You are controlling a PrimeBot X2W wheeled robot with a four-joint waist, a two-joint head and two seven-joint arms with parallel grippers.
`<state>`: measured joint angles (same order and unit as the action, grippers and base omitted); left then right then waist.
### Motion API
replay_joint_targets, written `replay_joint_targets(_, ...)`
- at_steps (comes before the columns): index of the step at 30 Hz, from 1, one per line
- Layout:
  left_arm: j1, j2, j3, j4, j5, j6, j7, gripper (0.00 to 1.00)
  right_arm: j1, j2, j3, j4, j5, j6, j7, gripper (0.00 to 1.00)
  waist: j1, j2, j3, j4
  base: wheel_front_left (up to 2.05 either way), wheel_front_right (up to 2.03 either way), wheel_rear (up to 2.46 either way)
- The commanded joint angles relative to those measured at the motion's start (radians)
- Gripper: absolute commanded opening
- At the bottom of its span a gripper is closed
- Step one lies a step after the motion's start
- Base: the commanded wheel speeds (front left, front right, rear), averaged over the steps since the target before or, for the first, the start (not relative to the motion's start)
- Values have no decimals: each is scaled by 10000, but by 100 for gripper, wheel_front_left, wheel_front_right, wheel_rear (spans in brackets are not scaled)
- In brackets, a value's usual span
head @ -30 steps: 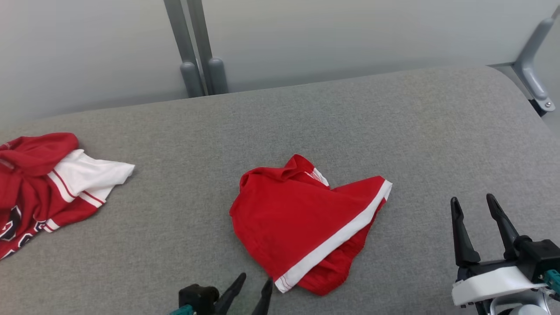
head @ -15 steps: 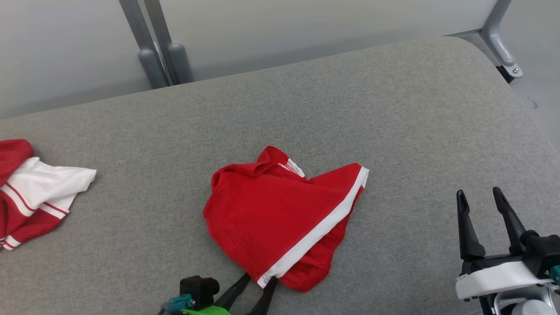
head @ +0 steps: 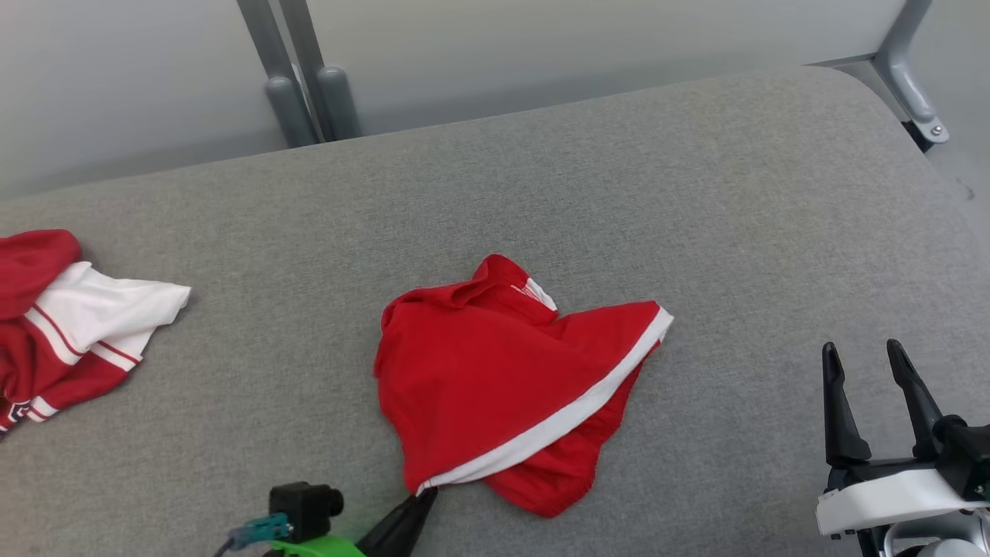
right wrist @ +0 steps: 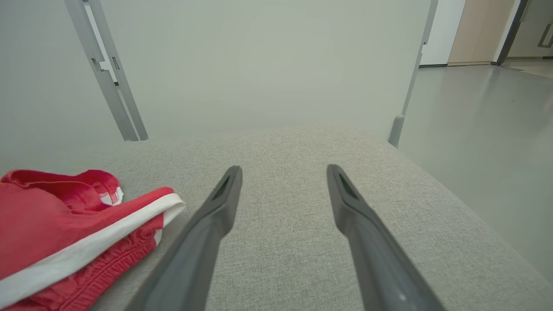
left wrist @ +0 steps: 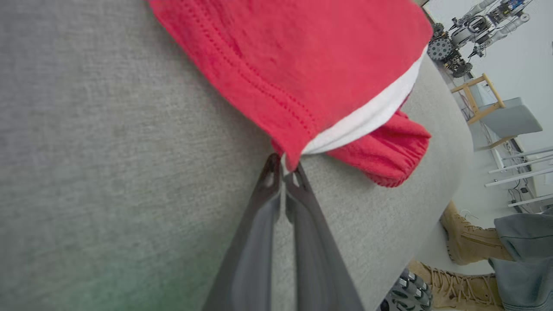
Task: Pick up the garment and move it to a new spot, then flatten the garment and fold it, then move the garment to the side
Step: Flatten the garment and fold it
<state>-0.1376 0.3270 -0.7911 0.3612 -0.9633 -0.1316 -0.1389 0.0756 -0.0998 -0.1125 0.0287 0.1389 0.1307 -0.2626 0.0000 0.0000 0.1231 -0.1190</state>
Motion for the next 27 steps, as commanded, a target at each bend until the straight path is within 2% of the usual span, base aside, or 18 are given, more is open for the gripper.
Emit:
replay_joint_targets(1,185,321,138,-415,-290,20,34,0,87,19,-11,15,19,1,-33,100,0,0,-79,254,0,0,0)
replay_joint_targets(5,546,1444,804,-2175,-899,68,102,0,101,54,12,19,41,1,-33,100,0,0,-136,626,0,0,0)
replay_joint_targets(11,774,3087,1872,-5114,-1274,743,422,0,-80,85,218,115,80,1,-33,100,0,0,-171,932,0,0,0)
replay_joint_targets(14,703,3867,2393,-6164,-1462,964,709,0,-76,87,236,155,85,1,-33,100,0,0,-210,1016,0,0,0)
replay_joint_targets(21,397,5646,3867,-7730,-2170,1211,1324,0,-136,144,382,259,120,1,-33,100,0,0,-246,941,0,0,0)
replay_joint_targets(27,36,6832,4924,-8493,-2933,999,1832,0,-64,187,439,379,157,1,-34,100,0,0,-393,775,0,0,0)
